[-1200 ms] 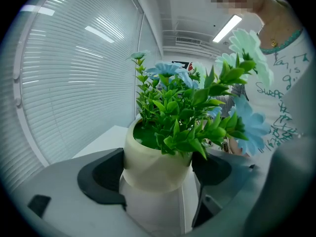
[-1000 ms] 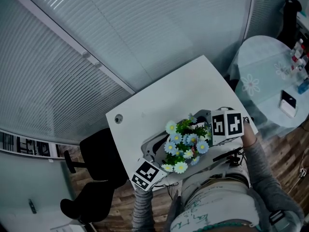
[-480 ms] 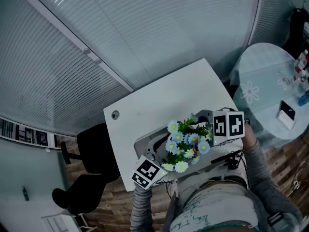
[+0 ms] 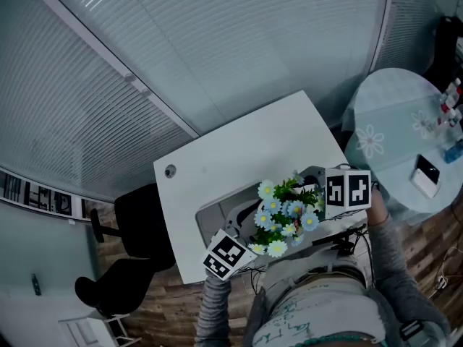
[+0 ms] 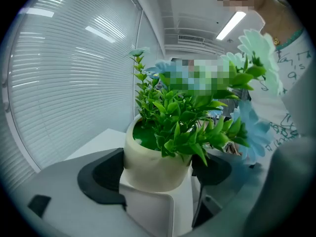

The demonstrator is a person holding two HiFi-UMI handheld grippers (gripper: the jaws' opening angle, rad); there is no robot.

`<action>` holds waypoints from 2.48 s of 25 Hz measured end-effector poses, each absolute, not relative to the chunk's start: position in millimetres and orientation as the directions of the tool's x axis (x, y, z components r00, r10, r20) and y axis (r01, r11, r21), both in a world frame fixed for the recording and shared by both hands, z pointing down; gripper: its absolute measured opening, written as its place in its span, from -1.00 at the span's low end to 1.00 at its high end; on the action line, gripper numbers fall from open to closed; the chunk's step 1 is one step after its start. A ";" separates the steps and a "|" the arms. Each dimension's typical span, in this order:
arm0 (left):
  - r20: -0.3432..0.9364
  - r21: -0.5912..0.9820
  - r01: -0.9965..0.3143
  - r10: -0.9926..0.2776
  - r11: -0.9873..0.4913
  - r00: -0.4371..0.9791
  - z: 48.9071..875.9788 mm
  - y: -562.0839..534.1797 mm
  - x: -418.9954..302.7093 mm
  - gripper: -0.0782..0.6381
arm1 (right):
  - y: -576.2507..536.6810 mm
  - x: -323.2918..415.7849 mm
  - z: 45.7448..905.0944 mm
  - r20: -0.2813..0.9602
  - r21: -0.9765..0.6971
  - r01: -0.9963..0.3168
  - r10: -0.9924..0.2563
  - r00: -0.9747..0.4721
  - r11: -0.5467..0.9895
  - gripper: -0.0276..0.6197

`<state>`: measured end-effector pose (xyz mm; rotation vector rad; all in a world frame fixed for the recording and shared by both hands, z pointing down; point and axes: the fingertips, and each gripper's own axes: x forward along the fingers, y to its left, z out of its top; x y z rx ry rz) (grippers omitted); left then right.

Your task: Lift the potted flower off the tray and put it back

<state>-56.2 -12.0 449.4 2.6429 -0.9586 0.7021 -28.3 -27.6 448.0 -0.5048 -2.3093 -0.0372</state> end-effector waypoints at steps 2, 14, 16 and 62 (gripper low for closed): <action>0.520 0.062 -0.639 -0.522 -0.767 0.676 450.2 -13.6 -54.0 0.44 | -29.8 -25.9 450.4 0.690 -0.119 0.352 0.332 -0.643 0.929 0.22; 0.512 0.065 -0.561 -0.455 -0.825 0.728 452.0 -12.9 -62.3 0.44 | -29.5 -32.0 454.3 0.705 -0.102 0.261 0.255 -0.662 0.960 0.22; 0.508 0.064 -0.550 -0.447 -0.833 0.736 454.4 -12.3 -65.0 0.44 | -28.4 -34.0 456.9 0.708 -0.100 0.249 0.245 -0.663 0.963 0.22; 0.542 0.068 -0.584 -0.461 -0.809 0.703 469.5 -97.4 31.5 0.44 | -115.0 61.3 473.6 0.719 -0.105 0.294 0.277 -0.637 0.950 0.22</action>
